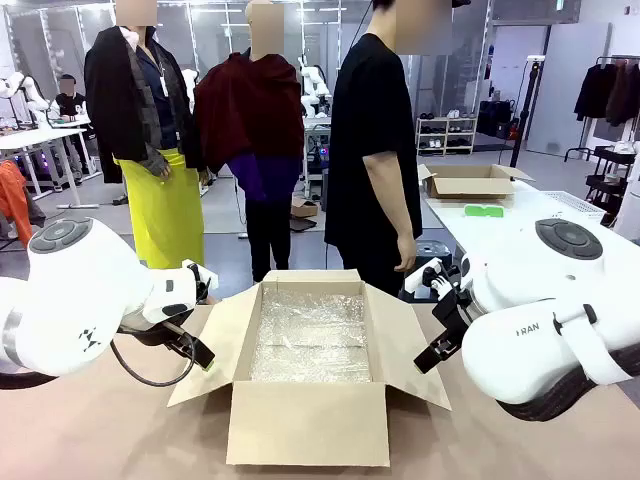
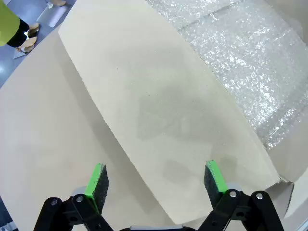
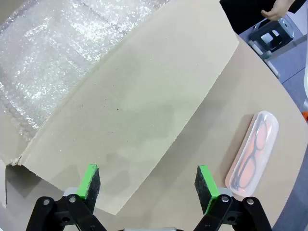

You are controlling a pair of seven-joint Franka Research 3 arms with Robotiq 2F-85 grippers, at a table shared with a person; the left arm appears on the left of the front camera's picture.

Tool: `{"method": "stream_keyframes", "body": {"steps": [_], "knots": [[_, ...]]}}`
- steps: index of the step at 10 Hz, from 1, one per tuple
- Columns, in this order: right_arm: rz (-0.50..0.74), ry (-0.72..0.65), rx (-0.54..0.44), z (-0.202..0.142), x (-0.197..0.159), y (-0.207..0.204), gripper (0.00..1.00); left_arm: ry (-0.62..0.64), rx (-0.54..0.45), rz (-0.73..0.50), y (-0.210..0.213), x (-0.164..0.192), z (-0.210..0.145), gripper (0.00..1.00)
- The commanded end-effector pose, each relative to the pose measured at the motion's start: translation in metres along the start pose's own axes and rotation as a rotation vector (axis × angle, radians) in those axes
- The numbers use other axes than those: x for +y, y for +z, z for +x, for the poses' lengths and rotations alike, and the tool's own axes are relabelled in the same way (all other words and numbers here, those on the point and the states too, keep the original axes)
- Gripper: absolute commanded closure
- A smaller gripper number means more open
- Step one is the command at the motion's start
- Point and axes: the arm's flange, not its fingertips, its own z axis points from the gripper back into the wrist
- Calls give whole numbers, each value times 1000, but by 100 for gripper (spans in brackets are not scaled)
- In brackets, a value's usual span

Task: Pack the glasses set securely to prepare it for shipping.
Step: Place the Glasses case inside the Package Box.

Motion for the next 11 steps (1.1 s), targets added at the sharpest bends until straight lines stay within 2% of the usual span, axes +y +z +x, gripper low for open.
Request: {"method": "stream_keyframes", "body": {"steps": [1, 10, 11], "knots": [[0, 0, 0, 0, 0, 0, 0, 0, 0, 0, 0, 0, 0, 0], [-1, 1, 0, 0, -1, 0, 0, -1, 0, 0, 0, 0, 0, 0], [-13, -9, 23, 4, -11, 2, 0, -57, 6, 3, 18, -4, -3, 0]]}}
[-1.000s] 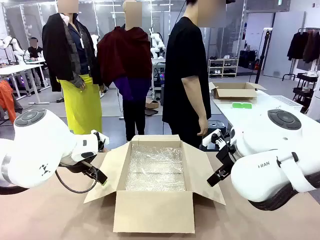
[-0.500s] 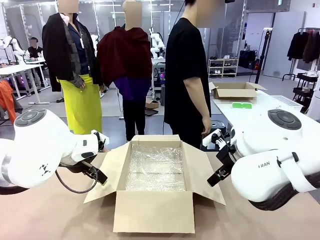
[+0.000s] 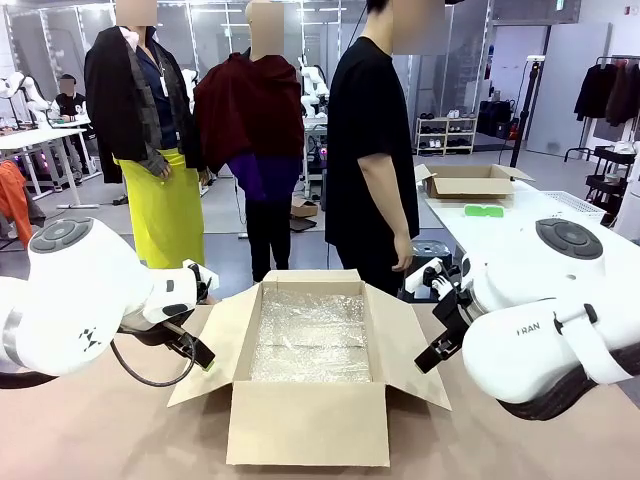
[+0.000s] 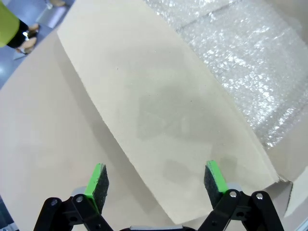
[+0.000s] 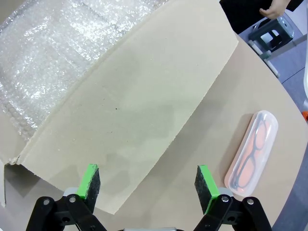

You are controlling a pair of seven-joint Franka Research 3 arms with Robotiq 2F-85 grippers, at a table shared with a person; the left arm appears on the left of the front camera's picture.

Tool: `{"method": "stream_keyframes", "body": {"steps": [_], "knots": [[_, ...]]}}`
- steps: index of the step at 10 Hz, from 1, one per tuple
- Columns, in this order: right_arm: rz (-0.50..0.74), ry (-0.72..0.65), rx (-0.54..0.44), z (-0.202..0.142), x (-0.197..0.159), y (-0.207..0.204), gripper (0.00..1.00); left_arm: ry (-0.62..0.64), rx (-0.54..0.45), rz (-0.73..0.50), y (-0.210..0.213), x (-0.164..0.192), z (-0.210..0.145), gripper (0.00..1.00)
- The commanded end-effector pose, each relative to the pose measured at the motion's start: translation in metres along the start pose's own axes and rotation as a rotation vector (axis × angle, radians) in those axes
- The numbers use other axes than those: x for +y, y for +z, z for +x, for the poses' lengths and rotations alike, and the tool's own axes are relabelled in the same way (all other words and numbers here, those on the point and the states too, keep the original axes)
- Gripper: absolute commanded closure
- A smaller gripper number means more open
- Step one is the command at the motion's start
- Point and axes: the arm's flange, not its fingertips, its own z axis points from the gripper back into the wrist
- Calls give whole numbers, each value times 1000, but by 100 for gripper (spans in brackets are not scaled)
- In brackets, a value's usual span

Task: Pack the glasses set securely to prepare it for shipping.
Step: Place the Glasses case inside the Package Box.

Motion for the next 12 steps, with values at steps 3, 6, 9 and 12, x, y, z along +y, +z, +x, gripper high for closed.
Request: {"method": "stream_keyframes", "body": {"steps": [3, 6, 9, 12], "knots": [[-49, -115, 52, 14, -50, 8, 0, -163, 3, -224, 81, -8, -17, 0], [-87, -218, 99, 18, -92, 6, 0, -336, -93, -338, 143, -14, -44, 0], [-49, -289, 195, 22, -141, -15, 0, -460, -266, -386, 194, -17, -81, 0], [-44, -367, 282, 23, -171, -35, 0, -463, -256, -341, 225, 5, -14, 0]]}}
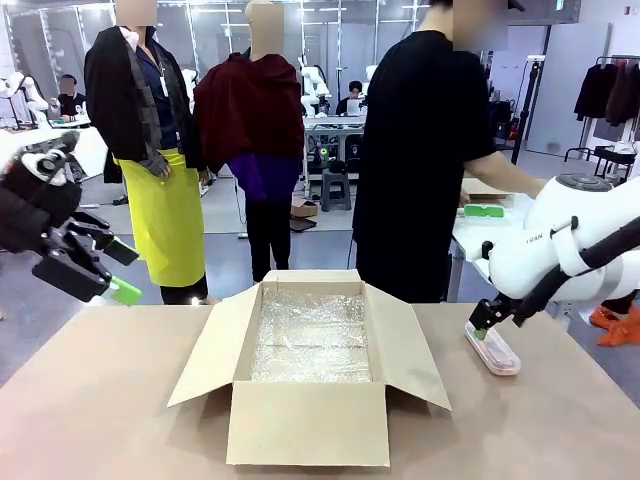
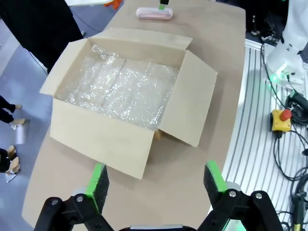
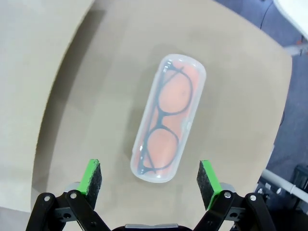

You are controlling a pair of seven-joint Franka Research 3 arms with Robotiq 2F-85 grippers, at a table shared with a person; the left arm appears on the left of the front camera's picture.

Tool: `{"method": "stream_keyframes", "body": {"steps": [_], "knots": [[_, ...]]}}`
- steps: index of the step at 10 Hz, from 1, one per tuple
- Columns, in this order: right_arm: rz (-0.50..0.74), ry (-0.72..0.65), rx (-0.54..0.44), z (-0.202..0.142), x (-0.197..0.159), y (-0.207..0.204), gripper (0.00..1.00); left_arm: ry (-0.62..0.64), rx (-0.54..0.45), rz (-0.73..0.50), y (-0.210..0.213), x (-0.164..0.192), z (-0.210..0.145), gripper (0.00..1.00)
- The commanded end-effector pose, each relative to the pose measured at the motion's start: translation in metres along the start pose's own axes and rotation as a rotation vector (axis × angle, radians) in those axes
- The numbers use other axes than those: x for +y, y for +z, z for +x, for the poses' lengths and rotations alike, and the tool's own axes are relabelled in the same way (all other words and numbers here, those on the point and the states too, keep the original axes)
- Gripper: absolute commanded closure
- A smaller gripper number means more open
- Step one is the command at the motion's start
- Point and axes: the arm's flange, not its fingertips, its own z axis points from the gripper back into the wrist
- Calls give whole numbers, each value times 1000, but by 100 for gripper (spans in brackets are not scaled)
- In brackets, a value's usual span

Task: Pack the glasses set securely to prepare it for shipping.
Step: Place the Glasses case inside the Package Box.

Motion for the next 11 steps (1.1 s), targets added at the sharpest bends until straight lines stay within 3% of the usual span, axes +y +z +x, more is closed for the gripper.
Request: {"method": "stream_keyframes", "body": {"steps": [1, 3, 11], "knots": [[8, -46, 62, 15, -3, -4, 0, 39, 51, -17, -23, 6, -1, 0], [-5, -76, 156, 25, -12, -25, 0, 39, 51, -17, -23, 6, -1, 0], [77, -134, 234, 37, -21, -80, 0, 39, 51, -17, -23, 6, -1, 0]]}}
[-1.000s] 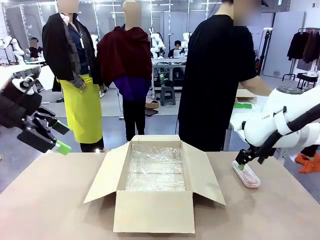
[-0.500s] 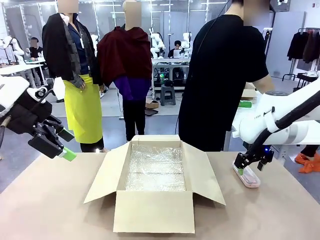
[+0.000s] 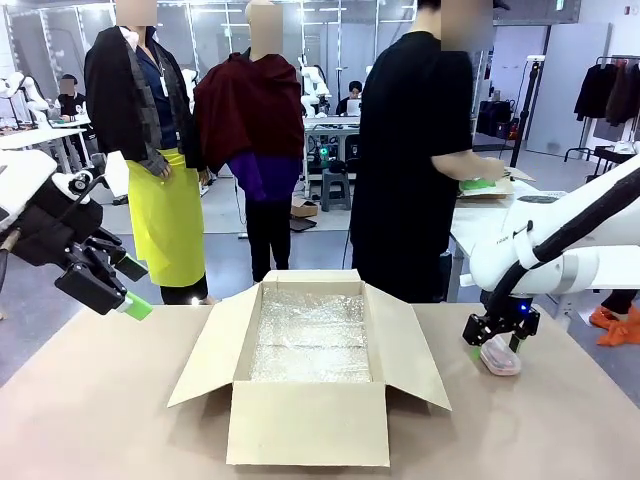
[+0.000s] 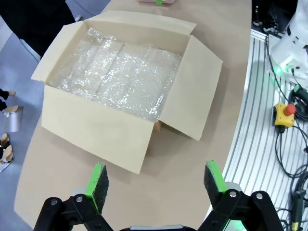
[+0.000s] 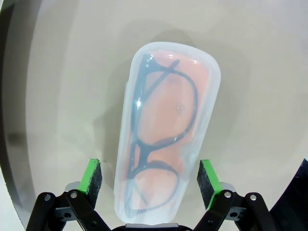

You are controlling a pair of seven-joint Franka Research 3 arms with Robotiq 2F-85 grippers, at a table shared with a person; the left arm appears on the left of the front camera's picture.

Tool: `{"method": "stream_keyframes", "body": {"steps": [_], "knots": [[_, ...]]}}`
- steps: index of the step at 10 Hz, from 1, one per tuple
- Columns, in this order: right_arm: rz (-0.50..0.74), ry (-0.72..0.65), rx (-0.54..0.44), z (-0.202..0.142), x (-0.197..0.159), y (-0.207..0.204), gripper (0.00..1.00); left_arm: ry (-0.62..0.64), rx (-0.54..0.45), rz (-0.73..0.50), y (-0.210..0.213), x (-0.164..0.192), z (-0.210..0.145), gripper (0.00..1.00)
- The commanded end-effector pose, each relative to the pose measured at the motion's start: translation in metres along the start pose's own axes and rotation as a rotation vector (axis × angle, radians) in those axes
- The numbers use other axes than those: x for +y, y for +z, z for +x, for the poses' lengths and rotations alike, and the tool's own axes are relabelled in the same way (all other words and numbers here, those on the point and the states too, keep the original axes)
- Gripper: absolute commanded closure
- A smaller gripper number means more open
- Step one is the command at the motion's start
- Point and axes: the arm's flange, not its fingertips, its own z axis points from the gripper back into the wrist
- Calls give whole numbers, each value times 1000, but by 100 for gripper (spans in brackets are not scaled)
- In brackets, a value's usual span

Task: Pack the glasses set securely to prepare it for shipping.
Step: Place the Glasses case inside the Package Box.

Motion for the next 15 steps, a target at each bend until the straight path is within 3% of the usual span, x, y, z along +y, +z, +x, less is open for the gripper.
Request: {"method": "stream_keyframes", "body": {"steps": [1, 5, 7, 10, 15], "knots": [[42, -12, -4, 8, -2, -2, 0, 8, -18, -2, 2, -1, 2, 0], [62, -50, -20, 19, -8, -6, 0, 8, -18, -2, 2, -1, 2, 0], [79, -61, -23, 21, -9, -8, 15, 8, -18, -2, 2, -1, 2, 0], [55, -92, -6, 18, -11, -8, 45, 8, -18, -2, 2, -1, 2, 0], [37, -79, -17, 13, -2, 21, 45, 8, -18, -2, 2, -1, 2, 0]]}}
